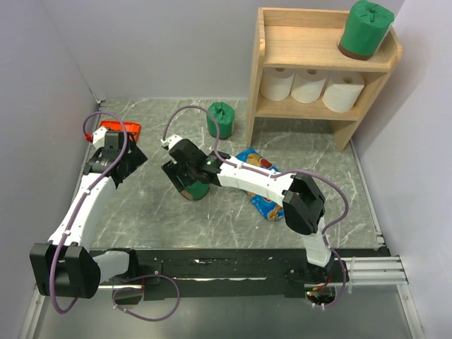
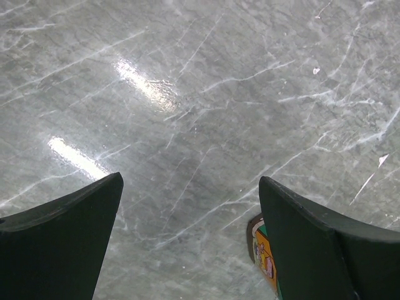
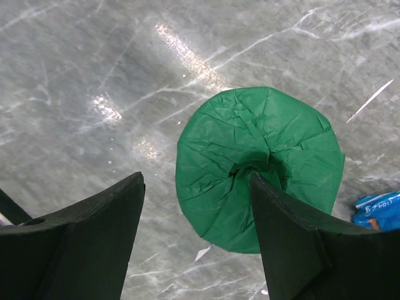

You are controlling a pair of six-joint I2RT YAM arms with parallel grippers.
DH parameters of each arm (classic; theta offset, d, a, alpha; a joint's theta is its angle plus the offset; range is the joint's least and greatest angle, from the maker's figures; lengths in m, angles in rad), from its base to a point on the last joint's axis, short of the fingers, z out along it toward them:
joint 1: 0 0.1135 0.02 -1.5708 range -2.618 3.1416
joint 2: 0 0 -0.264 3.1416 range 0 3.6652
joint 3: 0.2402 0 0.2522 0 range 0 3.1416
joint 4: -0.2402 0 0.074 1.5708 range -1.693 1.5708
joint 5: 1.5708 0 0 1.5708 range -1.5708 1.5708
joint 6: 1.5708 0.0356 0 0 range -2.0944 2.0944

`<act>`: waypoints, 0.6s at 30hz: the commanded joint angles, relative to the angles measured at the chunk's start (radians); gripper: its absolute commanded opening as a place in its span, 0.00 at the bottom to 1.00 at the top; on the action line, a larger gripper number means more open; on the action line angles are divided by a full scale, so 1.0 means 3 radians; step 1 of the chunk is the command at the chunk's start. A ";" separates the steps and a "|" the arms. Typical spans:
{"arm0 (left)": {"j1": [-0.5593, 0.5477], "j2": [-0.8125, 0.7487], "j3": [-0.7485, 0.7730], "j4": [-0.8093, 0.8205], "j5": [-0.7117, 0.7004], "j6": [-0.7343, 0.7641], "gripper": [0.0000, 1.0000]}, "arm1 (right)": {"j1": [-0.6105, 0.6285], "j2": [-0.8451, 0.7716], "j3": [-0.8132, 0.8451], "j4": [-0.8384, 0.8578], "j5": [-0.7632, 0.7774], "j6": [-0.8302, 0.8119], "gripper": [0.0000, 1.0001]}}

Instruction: Place and organize the paper towels onto the shelf

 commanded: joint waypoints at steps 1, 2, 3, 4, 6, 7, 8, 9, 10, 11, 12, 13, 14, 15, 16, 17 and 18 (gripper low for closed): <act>0.0033 -0.0064 0.0035 0.0030 -0.0139 -0.0079 0.96 | 0.0005 0.0078 0.0200 -0.0029 0.0078 -0.0106 0.75; 0.0033 -0.0074 0.0030 0.0035 -0.0139 -0.0079 0.96 | 0.0010 0.0088 0.0190 -0.0024 0.0083 -0.0127 0.75; 0.0033 -0.0085 0.0025 0.0045 -0.0144 -0.0074 0.96 | 0.0005 0.0093 0.0170 -0.0014 0.0089 -0.0137 0.75; 0.0038 -0.0080 0.0025 0.0045 -0.0149 -0.0079 0.96 | 0.0005 0.0099 0.0159 0.0007 0.0104 -0.0157 0.75; 0.0038 -0.0075 0.0025 0.0040 -0.0149 -0.0079 0.96 | 0.0005 0.0114 0.0144 0.0012 0.0114 -0.0198 0.75; 0.0038 -0.0059 0.0025 0.0040 -0.0149 -0.0079 0.96 | 0.0005 0.0134 0.0139 0.0012 0.0114 -0.0214 0.75; 0.0038 -0.0054 0.0030 0.0035 -0.0159 -0.0079 0.96 | 0.0010 0.0145 0.0134 0.0012 0.0114 -0.0234 0.74; 0.0038 -0.0049 0.0030 0.0025 -0.0169 -0.0079 0.96 | 0.0010 0.0150 0.0118 0.0012 0.0109 -0.0254 0.74; 0.0038 -0.0059 0.0030 0.0025 -0.0180 -0.0084 0.96 | 0.0015 0.0170 0.0108 0.0007 0.0114 -0.0270 0.73; 0.0038 -0.0059 0.0025 0.0025 -0.0195 -0.0084 0.96 | 0.0035 0.0180 0.0108 0.0002 0.0145 -0.0300 0.73; 0.0043 -0.0064 0.0025 0.0025 -0.0205 -0.0089 0.96 | 0.0035 0.0191 0.0083 0.0002 0.0160 -0.0321 0.73; 0.0043 -0.0080 0.0025 0.0025 -0.0210 -0.0094 0.96 | 0.0040 0.0211 0.0077 -0.0003 0.0170 -0.0341 0.73; 0.0043 -0.0080 0.0020 0.0025 -0.0215 -0.0095 0.96 | 0.0041 0.0216 0.0062 0.0007 0.0186 -0.0372 0.73; 0.0048 -0.0085 0.0015 0.0025 -0.0226 -0.0095 0.96 | 0.0051 0.0221 0.0047 0.0007 0.0191 -0.0387 0.73; 0.0048 -0.0090 0.0015 0.0025 -0.0231 -0.0100 0.96 | 0.0056 0.0226 0.0037 0.0017 0.0206 -0.0403 0.72; 0.0053 -0.0085 0.0020 0.0020 -0.0236 -0.0100 0.96 | 0.0061 0.0231 0.0031 0.0022 0.0227 -0.0443 0.72; 0.0053 -0.0085 0.0025 0.0019 -0.0241 -0.0100 0.96 | 0.0066 0.0237 0.0016 0.0032 0.0272 -0.0459 0.72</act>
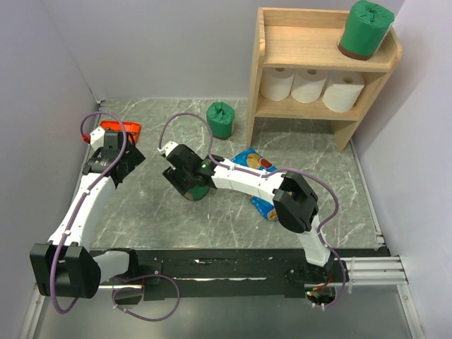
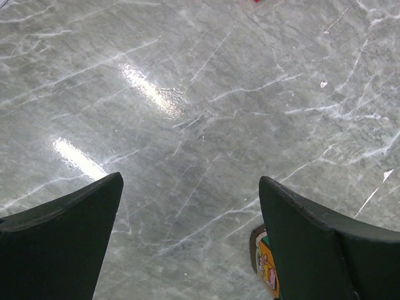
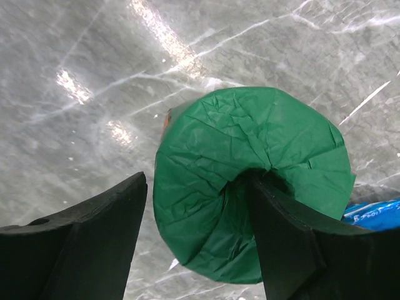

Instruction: Place and organize the paper towels onto the shelf

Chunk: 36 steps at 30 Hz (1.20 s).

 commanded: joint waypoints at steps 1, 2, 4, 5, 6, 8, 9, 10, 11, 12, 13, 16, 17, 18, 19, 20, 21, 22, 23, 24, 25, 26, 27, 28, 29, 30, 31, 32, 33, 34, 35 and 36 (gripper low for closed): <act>0.0026 -0.0084 0.0015 0.0021 -0.0111 -0.0048 0.96 | 0.0057 0.0008 -0.0018 0.0062 0.0185 -0.0156 0.71; 0.0026 -0.0089 0.0015 0.0021 -0.0106 -0.0042 0.96 | 0.0062 0.0003 -0.0028 0.0077 0.0205 -0.0202 0.70; 0.0026 -0.0084 0.0015 0.0026 -0.0106 -0.0042 0.96 | 0.0078 -0.0018 -0.0080 0.0123 0.0277 -0.0213 0.65; 0.0031 -0.0084 0.0020 0.0026 -0.0106 -0.0042 0.96 | 0.0083 -0.0033 -0.0100 0.0143 0.0287 -0.0329 0.63; 0.0031 -0.0089 0.0020 0.0026 -0.0106 -0.0042 0.96 | 0.0093 -0.0048 -0.0141 0.0169 0.0252 -0.0376 0.62; 0.0031 -0.0094 0.0015 0.0031 -0.0101 -0.0037 0.96 | 0.0124 -0.0099 -0.0197 0.0256 0.0241 -0.0544 0.57; 0.0031 -0.0094 0.0015 0.0026 -0.0101 -0.0037 0.96 | 0.0134 -0.0125 -0.0243 0.0276 0.0262 -0.0601 0.56; 0.0031 -0.0094 0.0020 0.0026 -0.0101 -0.0032 0.96 | 0.0159 -0.0151 -0.0264 0.0312 0.0307 -0.0652 0.54; 0.0031 -0.0094 0.0015 0.0026 -0.0101 -0.0037 0.96 | 0.0165 -0.0176 -0.0279 0.0328 0.0333 -0.0723 0.53; 0.0031 -0.0099 0.0015 0.0031 -0.0101 -0.0037 0.96 | 0.0170 -0.0192 -0.0294 0.0328 0.0354 -0.0744 0.52; 0.0031 -0.0104 0.0015 0.0031 -0.0101 -0.0037 0.96 | 0.0170 -0.0227 -0.0310 0.0333 0.0369 -0.0770 0.51; 0.0036 -0.0109 0.0015 0.0026 -0.0096 -0.0058 0.96 | 0.0180 -0.0355 -0.0366 0.0369 0.0384 -0.0877 0.49; 0.0037 -0.0114 0.0015 0.0031 -0.0091 -0.0053 0.96 | 0.0195 -0.0391 -0.0386 0.0389 0.0415 -0.0959 0.48; 0.0037 -0.0124 0.0009 0.0036 -0.0096 -0.0053 0.96 | 0.0205 -0.0487 -0.0417 0.0394 0.0435 -0.1005 0.47; 0.0037 -0.0124 0.0014 0.0031 -0.0096 -0.0053 0.96 | 0.0211 -0.0544 -0.0443 0.0404 0.0461 -0.1051 0.47; 0.0037 -0.0124 0.0020 0.0036 -0.0096 -0.0053 0.96 | 0.0236 -0.0605 -0.0468 0.0425 0.0517 -0.1158 0.46; 0.0037 -0.0129 0.0010 0.0036 -0.0086 -0.0053 0.96 | 0.0246 -0.0743 -0.0519 0.0435 0.0548 -0.1214 0.45; 0.0037 -0.0130 0.0009 0.0041 -0.0076 -0.0053 0.96 | 0.0251 -0.0815 -0.0540 0.0420 0.0563 -0.1266 0.44; 0.0037 -0.0135 0.0009 0.0046 -0.0070 -0.0053 0.96 | 0.0257 -0.0886 -0.0550 0.0394 0.0584 -0.1352 0.44; 0.0037 -0.0135 0.0004 0.0046 -0.0050 -0.0048 0.96 | 0.0252 -0.1029 -0.0550 0.0313 0.0645 -0.1378 0.44; 0.0037 -0.0140 0.0009 0.0046 -0.0050 -0.0053 0.96 | 0.0257 -0.1111 -0.0555 0.0282 0.0671 -0.1409 0.44; 0.0037 -0.0150 0.0009 0.0046 -0.0050 -0.0053 0.96 | 0.0257 -0.1198 -0.0565 0.0266 0.0727 -0.1495 0.43; 0.0037 -0.0165 0.0004 0.0051 -0.0055 -0.0053 0.96 | 0.0262 -0.1376 -0.0596 0.0246 0.0813 -0.1542 0.43; 0.0037 -0.0175 -0.0001 0.0051 -0.0060 -0.0053 0.96 | 0.0257 -0.1479 -0.0621 0.0231 0.0865 -0.1628 0.43; 0.0037 -0.0191 -0.0001 0.0062 -0.0060 -0.0053 0.96 | 0.0257 -0.1576 -0.0662 0.0225 0.0896 -0.1690 0.43; 0.0037 -0.0206 -0.0001 0.0067 -0.0055 -0.0048 0.96 | 0.0257 -0.1775 -0.0673 0.0220 0.0931 -0.1751 0.44; 0.0037 -0.0211 -0.0011 0.0077 -0.0040 -0.0048 0.96 | 0.0257 -0.1873 -0.0683 0.0190 0.0952 -0.1889 0.44; 0.0037 -0.0221 -0.0011 0.0082 -0.0040 -0.0048 0.96 | 0.0267 -0.1965 -0.0668 0.0174 0.0988 -0.1951 0.44; 0.0037 -0.0217 -0.0011 0.0082 -0.0025 -0.0042 0.96 | 0.0252 -0.2123 -0.0648 0.0154 0.1039 -0.2012 0.44; 0.0037 -0.0211 -0.0011 0.0082 0.0006 -0.0042 0.96 | 0.0236 -0.2195 -0.0617 0.0103 0.1120 -0.2134 0.44; 0.0037 -0.0206 -0.0006 0.0087 0.0021 -0.0037 0.96 | 0.0221 -0.2267 -0.0561 0.0082 0.1146 -0.2196 0.44; 0.0037 -0.0206 -0.0006 0.0097 0.0032 -0.0027 0.96 | 0.0206 -0.2389 -0.0540 0.0077 0.1172 -0.2263 0.45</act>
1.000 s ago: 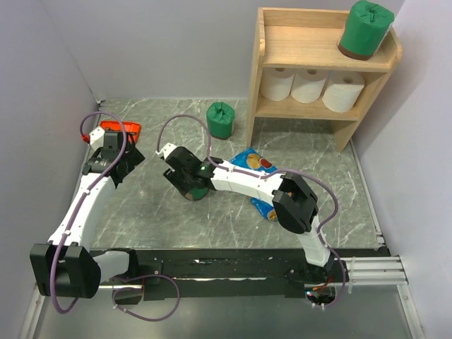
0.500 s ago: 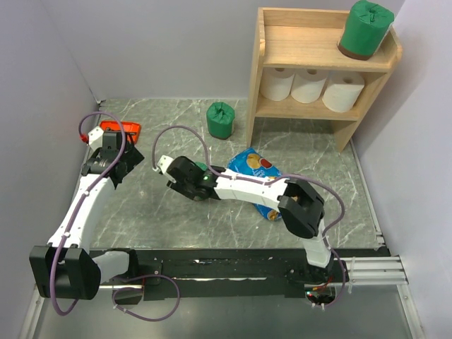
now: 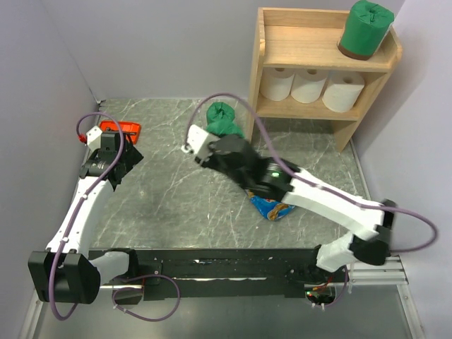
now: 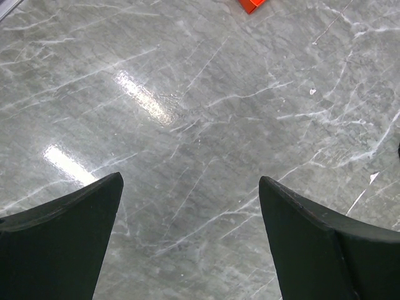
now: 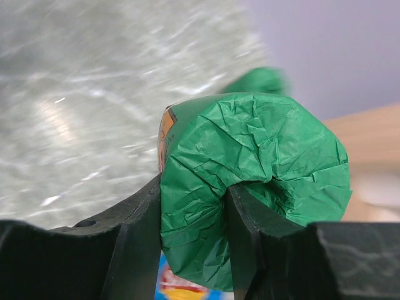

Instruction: Place and organize the paper towels onto the shelf

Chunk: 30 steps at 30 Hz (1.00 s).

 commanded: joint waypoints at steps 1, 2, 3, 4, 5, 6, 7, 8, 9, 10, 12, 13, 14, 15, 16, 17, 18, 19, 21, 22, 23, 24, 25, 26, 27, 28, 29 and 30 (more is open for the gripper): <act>0.0016 -0.0077 0.0002 0.0091 0.0071 -0.0017 0.96 | -0.0089 -0.0474 0.0176 0.0033 0.0387 -0.0606 0.45; 0.0016 -0.0082 -0.0003 0.0096 0.0086 -0.0017 0.96 | -0.0115 -0.0525 0.0217 0.0053 0.0403 -0.0688 0.45; 0.0016 -0.0082 -0.0008 0.0101 0.0087 -0.0017 0.96 | -0.0151 -0.0622 0.0247 0.0058 0.0408 -0.0765 0.45; 0.0016 -0.0087 -0.0009 0.0101 0.0092 -0.0012 0.96 | -0.0263 -0.0663 0.0288 0.0053 0.0403 -0.0907 0.45; 0.0016 -0.0092 -0.0009 0.0101 0.0097 -0.0007 0.96 | -0.0324 -0.0694 0.0390 0.0028 0.0368 -0.0965 0.46; 0.0011 -0.0102 -0.0009 0.0106 0.0102 -0.0012 0.96 | -0.0401 -0.0750 0.0446 0.0017 0.0327 -0.1011 0.46; 0.0011 -0.0107 -0.0009 0.0112 0.0107 -0.0007 0.96 | -0.0483 -0.0776 0.0503 0.0012 0.0281 -0.1092 0.46; 0.0011 -0.0112 -0.0014 0.0112 0.0117 -0.0007 0.96 | -0.0696 -0.0801 0.0605 0.0017 0.0113 -0.1128 0.46; 0.0011 -0.0128 -0.0024 0.0117 0.0117 -0.0007 0.96 | -0.0820 -0.0832 0.0656 -0.0003 0.0000 -0.1144 0.47; 0.0011 -0.0128 -0.0024 0.0127 0.0127 -0.0002 0.96 | -0.0948 -0.0827 0.0717 -0.0033 -0.0107 -0.1174 0.47; 0.0011 -0.0133 -0.0029 0.0137 0.0148 0.0004 0.96 | -0.1260 -0.0756 0.0947 -0.0135 -0.0287 -0.1236 0.48; 0.0011 -0.0133 -0.0029 0.0137 0.0153 0.0004 0.96 | -0.1357 -0.0720 0.1034 -0.0171 -0.0333 -0.1302 0.48; 0.0011 -0.0133 -0.0024 0.0137 0.0153 0.0004 0.96 | -0.1439 -0.0654 0.1212 -0.0212 -0.0394 -0.1323 0.48; 0.0011 -0.0133 -0.0019 0.0132 0.0153 0.0004 0.96 | -0.1592 -0.0613 0.1305 -0.0263 -0.0511 -0.1333 0.48; 0.0011 -0.0128 -0.0019 0.0132 0.0153 0.0004 0.96 | -0.1664 -0.0572 0.1402 -0.0299 -0.0573 -0.1354 0.48; 0.0011 -0.0138 -0.0014 0.0137 0.0153 0.0004 0.96 | -0.1736 -0.0480 0.1591 -0.0335 -0.0629 -0.1369 0.49; 0.0011 -0.0133 -0.0019 0.0142 0.0153 0.0004 0.96 | -0.1868 -0.0424 0.1684 -0.0356 -0.0680 -0.1415 0.49; 0.0011 -0.0133 -0.0019 0.0137 0.0153 0.0009 0.96 | -0.1925 -0.0363 0.1857 -0.0417 -0.0686 -0.1435 0.49; 0.0011 -0.0138 -0.0024 0.0137 0.0153 0.0009 0.96 | -0.2073 -0.0234 0.1950 -0.0422 -0.0717 -0.1486 0.49; 0.0011 -0.0138 -0.0024 0.0142 0.0148 0.0009 0.96 | -0.2135 -0.0219 0.1950 -0.0357 -0.0788 -0.1492 0.49; 0.0011 -0.0138 -0.0024 0.0142 0.0153 0.0004 0.96 | -0.2176 -0.0183 0.1971 -0.0346 -0.0834 -0.1487 0.49; 0.0011 -0.0133 -0.0019 0.0142 0.0153 0.0004 0.96 | -0.2222 -0.0158 0.2001 -0.0381 -0.0905 -0.1527 0.49; 0.0011 -0.0138 -0.0024 0.0142 0.0158 0.0004 0.96 | -0.2268 -0.0142 0.1976 -0.0376 -0.0987 -0.1558 0.50; 0.0011 -0.0128 -0.0024 0.0142 0.0163 0.0009 0.96 | -0.2283 -0.0122 0.1956 -0.0260 -0.0993 -0.1579 0.50; 0.0011 -0.0128 -0.0019 0.0142 0.0163 0.0004 0.96 | -0.2304 -0.0096 0.1955 -0.0228 -0.1008 -0.1574 0.50; 0.0011 -0.0128 -0.0019 0.0142 0.0168 0.0004 0.96 | -0.2360 -0.0066 0.2006 -0.0218 -0.1054 -0.1558 0.51; 0.0011 -0.0128 -0.0019 0.0147 0.0168 0.0004 0.96 | -0.2396 -0.0005 0.2037 -0.0223 -0.1161 -0.1553 0.51; 0.0011 -0.0133 -0.0024 0.0147 0.0174 0.0004 0.96 | -0.2416 0.0031 0.2058 -0.0198 -0.1197 -0.1568 0.51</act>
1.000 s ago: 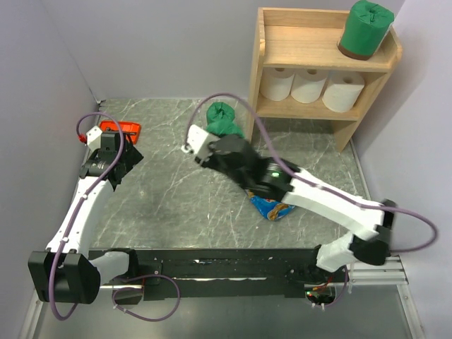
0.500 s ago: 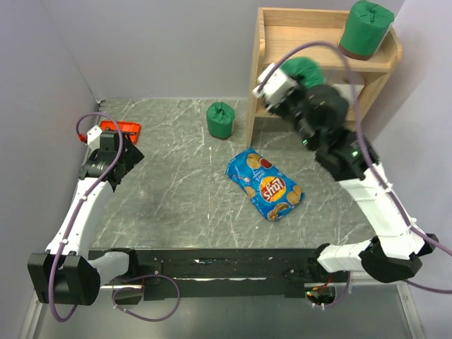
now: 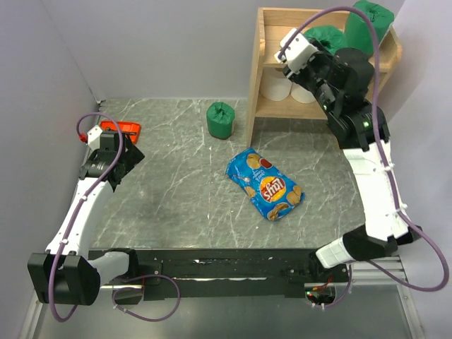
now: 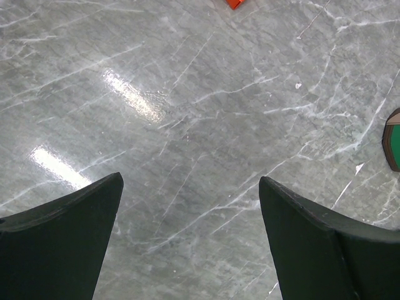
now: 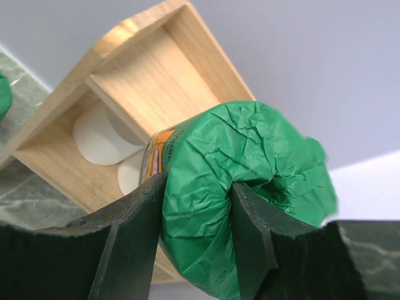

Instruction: Place and organize the paper towels onto the shelf

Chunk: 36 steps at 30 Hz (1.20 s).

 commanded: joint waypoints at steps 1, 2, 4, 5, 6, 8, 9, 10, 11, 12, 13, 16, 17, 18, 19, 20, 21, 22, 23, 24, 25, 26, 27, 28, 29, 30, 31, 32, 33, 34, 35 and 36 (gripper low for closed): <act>0.0011 -0.0090 -0.0012 0.0104 0.0035 0.0001 0.96 | -0.0125 0.0137 0.0227 0.0321 -0.0316 -0.0138 0.51; 0.0011 -0.0090 -0.0017 0.0104 0.0035 0.0001 0.96 | -0.0161 0.0203 0.0252 0.0357 -0.0316 -0.0153 0.51; 0.0011 -0.0090 -0.0017 0.0099 0.0035 0.0001 0.96 | -0.0202 0.0280 0.0344 0.0408 -0.0337 -0.0169 0.51; 0.0011 -0.0090 -0.0017 0.0104 0.0035 0.0001 0.96 | -0.0232 0.0336 0.0420 0.0419 -0.0357 -0.0164 0.50; 0.0011 -0.0090 -0.0017 0.0104 0.0035 0.0001 0.96 | -0.0248 0.0352 0.0436 0.0444 -0.0403 -0.0169 0.50; 0.0011 -0.0079 -0.0007 0.0104 0.0040 0.0006 0.96 | -0.0253 0.0403 0.0462 0.0485 -0.0439 -0.0169 0.48; 0.0011 -0.0074 -0.0007 0.0104 0.0035 0.0006 0.96 | -0.0273 0.0424 0.0472 0.0490 -0.0469 -0.0174 0.48; 0.0011 -0.0069 -0.0007 0.0099 0.0035 0.0001 0.96 | -0.0278 0.0439 0.0467 0.0506 -0.0485 -0.0184 0.47; 0.0011 -0.0069 -0.0012 0.0099 0.0035 0.0006 0.96 | -0.0278 0.0464 0.0462 0.0521 -0.0480 -0.0194 0.46; 0.0011 -0.0064 -0.0012 0.0099 0.0035 0.0006 0.96 | -0.0289 0.0480 0.0462 0.0521 -0.0490 -0.0199 0.46; 0.0011 -0.0069 -0.0012 0.0109 0.0035 0.0006 0.96 | -0.0304 0.0485 0.0472 0.0531 -0.0490 -0.0210 0.46; 0.0011 -0.0069 -0.0012 0.0104 0.0035 0.0011 0.96 | -0.0324 0.0506 0.0462 0.0597 -0.0490 -0.0240 0.45; 0.0011 -0.0064 -0.0012 0.0104 0.0035 0.0006 0.96 | -0.0330 0.0511 0.0462 0.0623 -0.0490 -0.0250 0.45; 0.0011 -0.0064 -0.0007 0.0104 0.0035 0.0006 0.96 | -0.0330 0.0521 0.0467 0.0649 -0.0490 -0.0291 0.44; 0.0011 -0.0059 -0.0012 0.0104 0.0035 0.0006 0.96 | -0.0350 0.0531 0.0462 0.0689 -0.0490 -0.0307 0.44; 0.0011 -0.0064 -0.0007 0.0104 0.0035 0.0006 0.96 | -0.0360 0.0551 0.0462 0.0740 -0.0490 -0.0322 0.44; 0.0011 -0.0064 -0.0007 0.0104 0.0030 0.0006 0.96 | -0.0360 0.0562 0.0457 0.0771 -0.0490 -0.0353 0.44; 0.0011 -0.0064 -0.0007 0.0099 0.0030 0.0006 0.96 | -0.0381 0.0577 0.0457 0.0797 -0.0485 -0.0373 0.44; 0.0011 -0.0064 -0.0012 0.0099 0.0025 0.0006 0.96 | -0.0391 0.0608 0.0457 0.0863 -0.0455 -0.0399 0.44; 0.0011 -0.0064 -0.0012 0.0104 0.0020 0.0006 0.96 | -0.0396 0.0618 0.0447 0.0894 -0.0444 -0.0434 0.44; 0.0011 -0.0069 -0.0017 0.0104 0.0020 0.0011 0.96 | -0.0406 0.0638 0.0462 0.0920 -0.0434 -0.0435 0.44; 0.0011 -0.0069 -0.0012 0.0104 0.0020 0.0006 0.96 | -0.0432 0.0674 0.0477 0.0940 -0.0444 -0.0435 0.44; 0.0011 -0.0069 -0.0017 0.0104 0.0020 0.0006 0.96 | -0.0447 0.0695 0.0493 0.0981 -0.0444 -0.0445 0.44; 0.0011 -0.0069 -0.0007 0.0104 0.0015 0.0006 0.96 | -0.0452 0.0715 0.0508 0.1007 -0.0449 -0.0445 0.44; 0.0011 -0.0064 -0.0012 0.0099 0.0015 0.0006 0.96 | -0.0468 0.0766 0.0523 0.1022 -0.0449 -0.0455 0.44; 0.0011 -0.0059 -0.0017 0.0099 0.0020 0.0006 0.96 | -0.0473 0.0787 0.0534 0.1068 -0.0459 -0.0475 0.44; 0.0011 -0.0064 -0.0012 0.0104 0.0020 0.0006 0.96 | -0.0488 0.0853 0.0549 0.1093 -0.0464 -0.0491 0.44; 0.0011 -0.0064 -0.0012 0.0099 0.0020 0.0006 0.96 | -0.0498 0.0884 0.0554 0.1114 -0.0465 -0.0511 0.44; 0.0011 -0.0064 -0.0012 0.0099 0.0020 0.0011 0.96 | -0.0529 0.0914 0.0559 0.1139 -0.0465 -0.0532 0.44; 0.0011 -0.0059 -0.0017 0.0099 0.0020 0.0011 0.96 | -0.0549 0.0940 0.0590 0.1185 -0.0470 -0.0532 0.44; 0.0011 -0.0059 -0.0017 0.0099 0.0020 0.0006 0.96 | -0.0570 0.1006 0.0615 0.1206 -0.0480 -0.0522 0.44; 0.0011 -0.0064 -0.0017 0.0104 0.0020 0.0006 0.96 | -0.0595 0.1037 0.0641 0.1232 -0.0485 -0.0522 0.44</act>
